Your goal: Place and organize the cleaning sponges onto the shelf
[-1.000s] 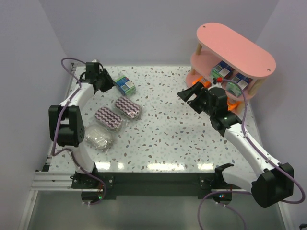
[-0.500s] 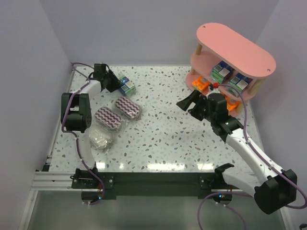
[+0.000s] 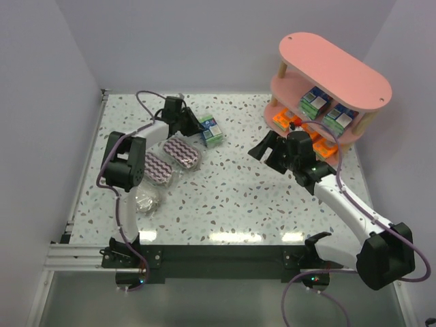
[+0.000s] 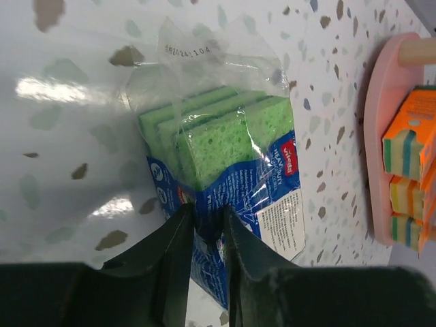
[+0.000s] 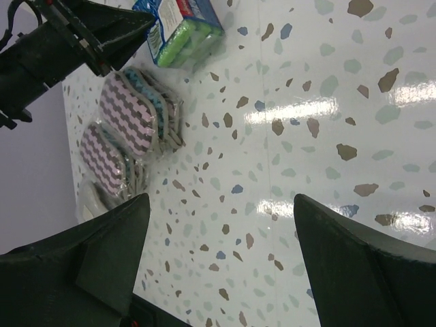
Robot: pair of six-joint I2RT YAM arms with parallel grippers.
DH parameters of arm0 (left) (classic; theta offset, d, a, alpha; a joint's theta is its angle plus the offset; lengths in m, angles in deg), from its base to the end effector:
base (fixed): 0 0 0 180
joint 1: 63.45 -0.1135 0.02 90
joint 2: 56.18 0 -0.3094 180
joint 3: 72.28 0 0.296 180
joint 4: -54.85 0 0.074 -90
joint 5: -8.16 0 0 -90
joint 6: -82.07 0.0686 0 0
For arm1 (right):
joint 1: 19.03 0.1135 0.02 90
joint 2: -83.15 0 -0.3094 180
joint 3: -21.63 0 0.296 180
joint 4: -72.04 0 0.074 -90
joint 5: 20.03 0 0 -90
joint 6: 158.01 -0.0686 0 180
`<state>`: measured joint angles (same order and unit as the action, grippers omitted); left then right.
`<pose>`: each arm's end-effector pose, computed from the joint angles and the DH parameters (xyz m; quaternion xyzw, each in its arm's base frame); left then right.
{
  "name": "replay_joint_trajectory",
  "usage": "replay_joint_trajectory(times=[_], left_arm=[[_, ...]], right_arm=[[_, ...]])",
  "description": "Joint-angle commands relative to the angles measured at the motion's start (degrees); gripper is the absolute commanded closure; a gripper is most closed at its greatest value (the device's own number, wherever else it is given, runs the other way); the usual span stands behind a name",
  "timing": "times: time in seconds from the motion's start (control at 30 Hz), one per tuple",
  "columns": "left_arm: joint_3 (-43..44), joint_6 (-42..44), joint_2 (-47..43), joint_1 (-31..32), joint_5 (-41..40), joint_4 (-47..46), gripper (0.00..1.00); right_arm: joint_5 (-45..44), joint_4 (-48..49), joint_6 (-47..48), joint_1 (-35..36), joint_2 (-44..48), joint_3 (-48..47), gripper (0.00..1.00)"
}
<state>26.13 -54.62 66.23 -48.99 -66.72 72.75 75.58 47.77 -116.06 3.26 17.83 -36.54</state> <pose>0.5384 -0.1573 0.1607 -0.1998 0.8846 -0.3089 0.2867 0.2805 0.1222 0.2836 0.1708 0.8545 0.3164 0.3749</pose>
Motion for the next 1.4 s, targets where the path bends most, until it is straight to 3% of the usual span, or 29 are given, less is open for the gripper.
replay_joint_trajectory(times=[0.0, 0.13, 0.3, 0.5, 0.73, 0.9, 1.23, 1.37], left_arm=[[-6.27, -1.02, -4.09, 3.55, 3.25, -2.41, 0.74], [-14.96, -4.35, -9.11, 7.59, 3.61, -5.31, 0.75], [-27.01, -13.31, -15.78, 11.11, 4.14, -15.42, 0.77], [-32.92, -19.12, -21.5, 14.1, 1.67, -18.85, 0.77], [-38.11, -23.7, -26.08, 15.86, 1.49, -22.01, 0.77], [-40.65, -25.11, -27.48, 16.48, 2.82, -23.34, 0.77], [-44.17, -23.26, -30.48, 16.65, 3.07, -22.36, 0.77], [-44.88, -21.69, -30.04, 16.74, 5.36, -22.81, 0.74]], right_arm=[[-0.33, 0.45, 1.47, 0.22, -1.21, -0.46, 0.11], [0.28, 1.85, -0.37, 0.48, -2.88, 0.69, 0.11], [1.42, 3.79, -5.46, 2.41, -5.95, 2.27, 0.12], [1.87, 8.53, -15.75, 5.57, -7.28, 6.13, 0.14], [-0.42, 7.21, -21.9, 9.88, -9.47, 5.87, 0.18], [-1.74, 8.44, -25.95, 10.67, -12.55, 6.14, 0.26], [-0.69, 12.31, -28.76, 10.94, -18.61, 6.13, 0.53], [0.37, 14.25, -29.46, 10.94, -20.02, 6.66, 0.57]])
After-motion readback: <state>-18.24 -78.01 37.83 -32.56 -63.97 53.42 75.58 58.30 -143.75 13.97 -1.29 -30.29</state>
